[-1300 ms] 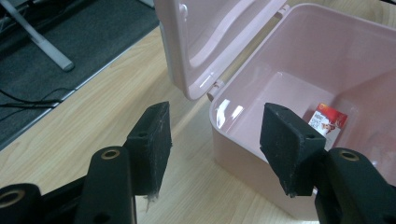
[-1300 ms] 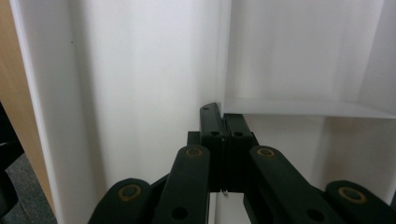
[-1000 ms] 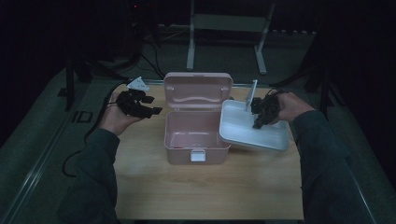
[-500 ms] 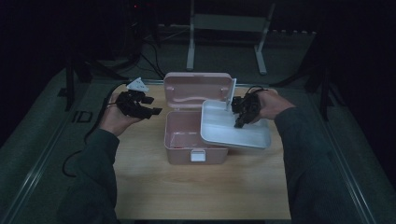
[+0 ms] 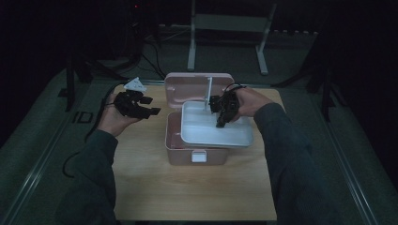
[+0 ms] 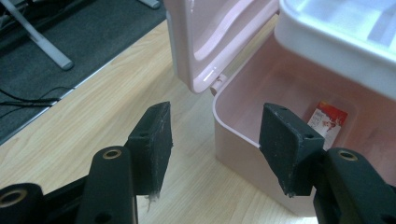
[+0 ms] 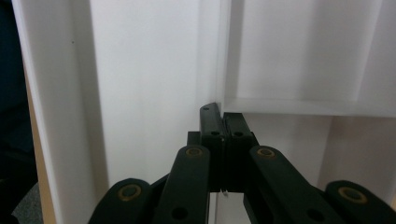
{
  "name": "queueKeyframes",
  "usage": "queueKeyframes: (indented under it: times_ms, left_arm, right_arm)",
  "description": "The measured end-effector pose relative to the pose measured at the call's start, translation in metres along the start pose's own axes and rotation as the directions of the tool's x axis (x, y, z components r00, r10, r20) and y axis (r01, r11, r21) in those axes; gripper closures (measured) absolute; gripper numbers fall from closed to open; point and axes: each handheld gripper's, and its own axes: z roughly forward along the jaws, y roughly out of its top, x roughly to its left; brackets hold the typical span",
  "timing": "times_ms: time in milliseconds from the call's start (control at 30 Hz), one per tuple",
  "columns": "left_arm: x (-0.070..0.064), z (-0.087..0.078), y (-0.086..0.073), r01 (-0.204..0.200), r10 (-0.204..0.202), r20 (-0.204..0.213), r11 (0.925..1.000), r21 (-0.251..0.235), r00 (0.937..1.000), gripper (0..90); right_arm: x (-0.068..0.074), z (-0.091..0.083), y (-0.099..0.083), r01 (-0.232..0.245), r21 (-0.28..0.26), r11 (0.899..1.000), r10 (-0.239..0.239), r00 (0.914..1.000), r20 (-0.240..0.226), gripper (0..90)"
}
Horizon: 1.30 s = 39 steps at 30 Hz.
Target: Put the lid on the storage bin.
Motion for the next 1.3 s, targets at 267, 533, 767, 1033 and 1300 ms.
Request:
queueKeyframes:
  times_ms: [267,533,767,1033,1300]
  left_arm:
    - [0.003,-0.006,-0.002,0.004,-0.004,-0.009,1.0000,-0.007,0.9999,43.8]
    - [0.003,-0.004,-0.001,0.003,-0.003,-0.003,1.0000,-0.005,1.0000,43.8]
    - [0.003,-0.002,0.000,0.002,-0.002,0.000,1.0000,-0.007,1.0000,43.8]
    - [0.004,-0.003,0.001,0.005,-0.005,-0.002,0.9999,-0.009,1.0000,43.8]
    - [0.002,-0.001,0.002,0.002,-0.002,0.002,1.0000,-0.009,1.0000,43.8]
  right_arm:
    - [-0.005,0.007,0.030,0.010,0.020,1.000,-0.010,0.9999,-0.004,89.7]
    - [-0.013,0.021,0.040,-0.009,0.036,0.999,0.009,0.9999,-0.005,89.7]
    - [-0.013,0.027,0.052,0.012,0.042,0.999,-0.012,0.9999,0.009,89.7]
    - [-0.017,0.043,0.058,0.015,0.089,0.996,-0.015,0.9999,0.001,89.6]
    - [-0.018,0.050,0.059,0.004,0.065,0.998,-0.004,1.0000,-0.008,89.6]
